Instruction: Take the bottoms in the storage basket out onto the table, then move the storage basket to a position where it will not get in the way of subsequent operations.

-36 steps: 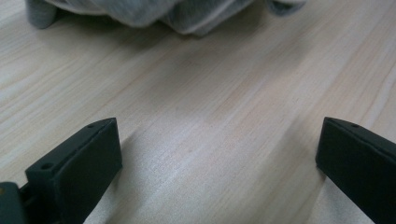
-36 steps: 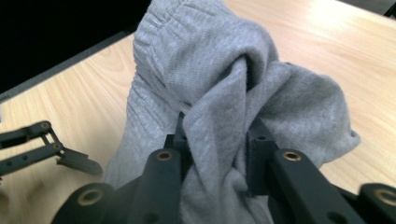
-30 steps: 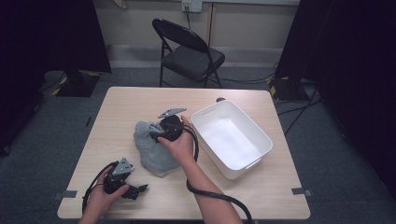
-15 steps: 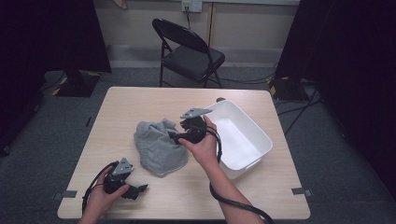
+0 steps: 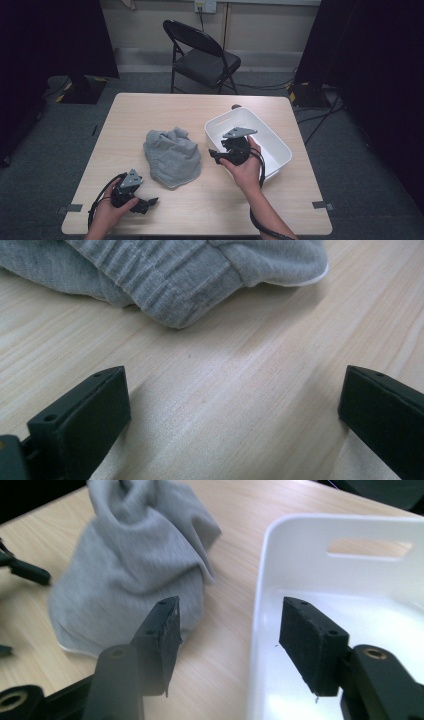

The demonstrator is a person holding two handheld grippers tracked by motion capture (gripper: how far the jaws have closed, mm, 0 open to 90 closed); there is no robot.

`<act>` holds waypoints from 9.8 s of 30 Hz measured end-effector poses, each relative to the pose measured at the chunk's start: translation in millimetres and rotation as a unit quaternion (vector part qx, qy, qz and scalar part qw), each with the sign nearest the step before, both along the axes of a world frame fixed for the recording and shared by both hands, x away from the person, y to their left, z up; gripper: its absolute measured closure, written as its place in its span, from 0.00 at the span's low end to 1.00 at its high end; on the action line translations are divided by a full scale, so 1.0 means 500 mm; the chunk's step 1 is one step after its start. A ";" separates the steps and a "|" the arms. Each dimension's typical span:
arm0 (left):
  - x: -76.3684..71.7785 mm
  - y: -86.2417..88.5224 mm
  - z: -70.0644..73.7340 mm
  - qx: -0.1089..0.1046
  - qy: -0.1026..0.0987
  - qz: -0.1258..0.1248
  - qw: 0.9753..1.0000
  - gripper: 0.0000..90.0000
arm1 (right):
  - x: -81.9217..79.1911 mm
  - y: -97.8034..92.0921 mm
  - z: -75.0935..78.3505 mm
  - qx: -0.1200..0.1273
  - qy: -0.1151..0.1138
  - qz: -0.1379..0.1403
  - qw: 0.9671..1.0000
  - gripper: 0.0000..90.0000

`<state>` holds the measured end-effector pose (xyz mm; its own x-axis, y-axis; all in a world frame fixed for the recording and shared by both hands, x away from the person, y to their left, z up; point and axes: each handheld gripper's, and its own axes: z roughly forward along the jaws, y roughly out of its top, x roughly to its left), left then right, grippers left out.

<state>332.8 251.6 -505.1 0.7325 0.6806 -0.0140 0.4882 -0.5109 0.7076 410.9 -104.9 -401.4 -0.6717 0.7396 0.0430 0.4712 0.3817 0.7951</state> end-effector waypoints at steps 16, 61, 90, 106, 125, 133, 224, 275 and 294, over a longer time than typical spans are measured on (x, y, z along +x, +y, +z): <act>0.000 0.000 0.000 0.000 0.000 0.000 1.000 0.00 | -0.005 -0.034 -0.042 -0.020 0.042 -0.021 0.999 0.91; 0.000 0.001 0.000 0.001 0.000 0.001 1.000 0.00 | 0.003 -0.181 -0.073 -0.012 0.024 -0.059 0.998 0.81; 0.000 0.001 0.000 0.001 0.000 0.001 1.000 0.00 | 0.070 -0.216 -0.077 -0.002 0.011 -0.096 0.995 0.93; 0.000 0.000 0.000 0.000 0.000 0.001 1.000 0.00 | 0.112 -0.241 -0.076 -0.007 0.011 -0.109 0.994 0.93; 0.001 0.001 0.000 0.000 0.000 0.000 1.000 0.00 | 0.150 -0.254 -0.077 -0.011 0.007 -0.107 0.994 0.93; 0.002 0.001 0.000 0.001 0.000 -0.002 1.000 0.00 | 0.147 -0.252 -0.068 -0.008 -0.011 -0.119 0.993 0.68; 0.006 0.000 0.000 0.001 -0.001 -0.007 1.000 0.00 | 0.033 0.073 -0.057 0.026 0.026 0.094 0.995 1.00; 0.007 -0.003 0.000 0.001 0.000 -0.002 1.000 0.00 | -0.005 0.055 -0.054 0.092 0.034 0.113 0.989 0.98; 0.025 -0.009 0.029 -0.016 0.010 0.039 0.999 0.27 | 0.071 -0.096 -0.117 0.114 0.057 -0.024 0.992 0.98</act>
<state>345.4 247.1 -490.6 0.6772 0.7341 -0.0504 0.5392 -0.4484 0.7129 446.2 -152.9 -459.7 -0.6165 0.7334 0.2863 0.5770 0.1735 0.7981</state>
